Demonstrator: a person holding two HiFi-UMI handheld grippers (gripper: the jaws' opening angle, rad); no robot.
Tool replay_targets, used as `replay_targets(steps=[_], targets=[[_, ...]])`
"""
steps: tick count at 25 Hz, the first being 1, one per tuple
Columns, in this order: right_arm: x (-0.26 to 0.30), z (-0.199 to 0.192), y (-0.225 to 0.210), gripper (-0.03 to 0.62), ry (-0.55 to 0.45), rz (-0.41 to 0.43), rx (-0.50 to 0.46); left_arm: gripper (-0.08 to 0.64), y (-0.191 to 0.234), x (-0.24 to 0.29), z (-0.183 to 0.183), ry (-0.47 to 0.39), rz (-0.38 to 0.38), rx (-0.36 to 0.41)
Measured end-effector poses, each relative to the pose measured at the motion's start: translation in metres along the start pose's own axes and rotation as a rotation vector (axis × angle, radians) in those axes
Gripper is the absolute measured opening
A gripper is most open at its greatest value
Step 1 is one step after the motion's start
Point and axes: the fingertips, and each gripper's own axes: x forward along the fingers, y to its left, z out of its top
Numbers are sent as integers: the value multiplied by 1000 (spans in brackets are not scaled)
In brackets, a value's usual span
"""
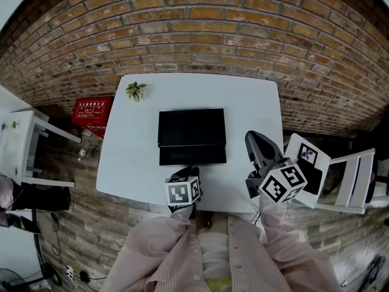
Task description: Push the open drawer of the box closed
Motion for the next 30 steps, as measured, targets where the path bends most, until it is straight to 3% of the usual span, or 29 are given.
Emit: replay_targets(steps=[30], targets=[[9, 8, -28, 3, -16, -35, 2, 60, 10, 23, 29, 11, 45, 3]])
